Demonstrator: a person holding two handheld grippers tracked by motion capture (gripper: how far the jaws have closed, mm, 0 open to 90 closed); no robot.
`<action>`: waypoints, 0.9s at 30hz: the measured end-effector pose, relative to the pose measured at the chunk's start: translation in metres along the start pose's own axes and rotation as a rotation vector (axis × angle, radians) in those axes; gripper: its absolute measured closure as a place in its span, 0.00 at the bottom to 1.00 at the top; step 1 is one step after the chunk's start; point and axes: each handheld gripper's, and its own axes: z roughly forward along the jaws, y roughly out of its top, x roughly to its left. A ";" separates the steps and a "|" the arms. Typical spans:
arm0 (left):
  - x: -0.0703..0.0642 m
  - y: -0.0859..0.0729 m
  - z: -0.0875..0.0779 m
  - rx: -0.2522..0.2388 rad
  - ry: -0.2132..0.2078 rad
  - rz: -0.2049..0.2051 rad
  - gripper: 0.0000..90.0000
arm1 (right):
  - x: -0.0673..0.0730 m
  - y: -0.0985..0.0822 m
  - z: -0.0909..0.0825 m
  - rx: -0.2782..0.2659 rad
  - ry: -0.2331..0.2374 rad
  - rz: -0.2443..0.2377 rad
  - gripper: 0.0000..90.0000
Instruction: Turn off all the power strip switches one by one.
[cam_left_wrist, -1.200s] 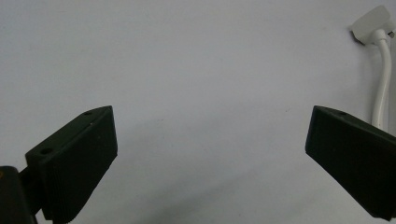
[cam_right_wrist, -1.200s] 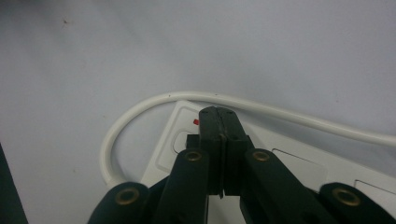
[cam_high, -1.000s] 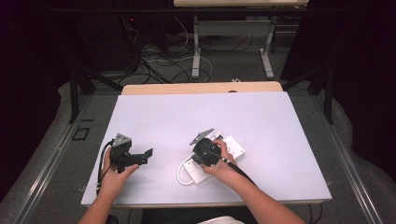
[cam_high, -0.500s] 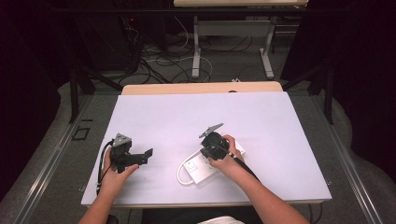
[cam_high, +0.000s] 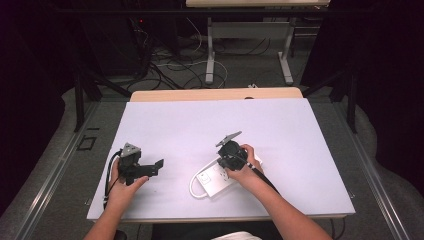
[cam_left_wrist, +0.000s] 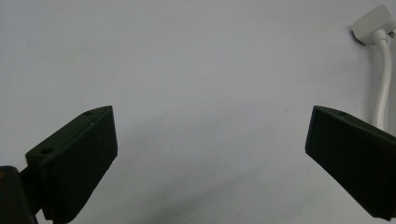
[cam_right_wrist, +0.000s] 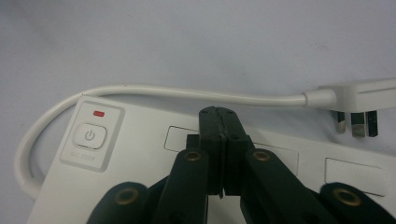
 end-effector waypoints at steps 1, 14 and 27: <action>0.000 0.000 0.000 0.000 0.000 -0.001 0.02 | 0.000 0.000 0.000 0.004 0.001 0.004 1.00; 0.000 0.000 0.000 0.008 0.000 0.001 0.02 | -0.001 -0.001 -0.001 0.005 0.015 -0.004 0.99; 0.000 0.000 0.000 0.012 0.001 0.004 0.02 | 0.000 -0.004 0.001 -0.001 0.001 -0.013 1.00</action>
